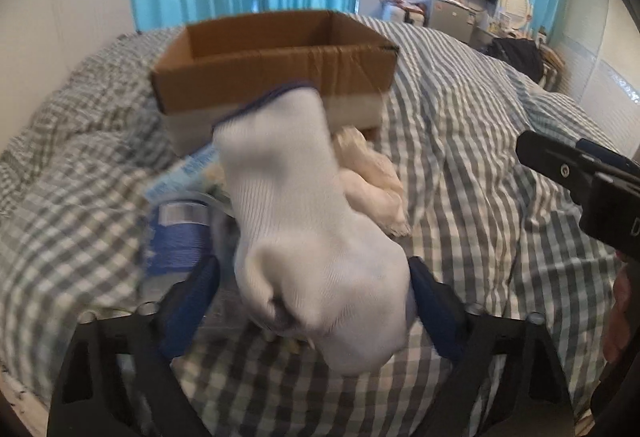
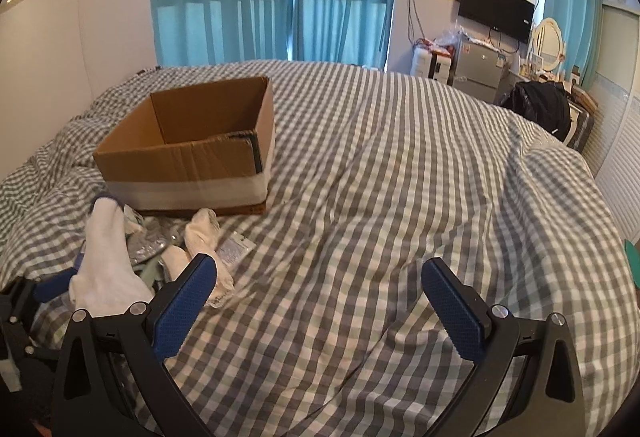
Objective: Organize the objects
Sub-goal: 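Grasp the white sock with the left tool while the right tool grasps the lace cloth, then carry the sock and lace cloth over the box and open both tools, then lower both tools toward the floss jar and white tube, then grasp the floss pick jar with the left tool while the right tool grasps the white tube, then carry the jar and tube over the box and release both inside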
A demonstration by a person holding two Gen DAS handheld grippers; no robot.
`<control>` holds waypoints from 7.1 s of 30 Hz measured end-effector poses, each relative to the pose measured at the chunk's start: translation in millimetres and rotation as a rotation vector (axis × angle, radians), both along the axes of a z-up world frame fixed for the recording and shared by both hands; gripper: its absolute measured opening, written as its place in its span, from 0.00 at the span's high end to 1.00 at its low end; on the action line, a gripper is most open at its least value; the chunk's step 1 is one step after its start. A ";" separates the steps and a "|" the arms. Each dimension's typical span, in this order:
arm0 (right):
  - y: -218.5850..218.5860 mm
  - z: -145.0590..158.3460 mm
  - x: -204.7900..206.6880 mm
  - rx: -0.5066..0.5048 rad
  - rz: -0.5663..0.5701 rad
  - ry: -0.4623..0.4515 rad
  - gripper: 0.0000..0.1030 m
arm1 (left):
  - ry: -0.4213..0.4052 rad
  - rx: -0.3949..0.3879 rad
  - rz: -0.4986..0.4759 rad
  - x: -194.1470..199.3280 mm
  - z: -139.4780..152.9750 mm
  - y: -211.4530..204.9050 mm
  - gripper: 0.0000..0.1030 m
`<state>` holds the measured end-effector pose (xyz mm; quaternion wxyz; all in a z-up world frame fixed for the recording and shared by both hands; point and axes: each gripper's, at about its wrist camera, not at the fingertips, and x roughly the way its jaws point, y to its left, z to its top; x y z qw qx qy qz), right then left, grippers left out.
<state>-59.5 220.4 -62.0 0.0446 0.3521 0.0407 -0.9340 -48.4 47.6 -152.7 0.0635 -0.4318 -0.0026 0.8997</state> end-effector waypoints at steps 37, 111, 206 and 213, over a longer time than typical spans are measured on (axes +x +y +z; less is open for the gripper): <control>-88.0 -56.7 -35.8 0.015 0.277 -0.187 0.83 | 0.116 -0.036 0.130 1.8 48.4 -74.0 0.47; -44.5 168.2 -80.5 -0.133 0.207 0.254 0.22 | 0.388 -0.067 0.075 -73.2 184.2 -59.2 0.00; -51.4 56.3 -1.8 -0.115 0.302 0.015 0.76 | 0.193 0.059 0.073 -23.4 120.3 -59.2 0.35; -54.9 115.3 -40.3 -0.072 0.321 0.130 0.76 | 0.275 0.021 0.040 -70.6 149.9 -51.8 0.35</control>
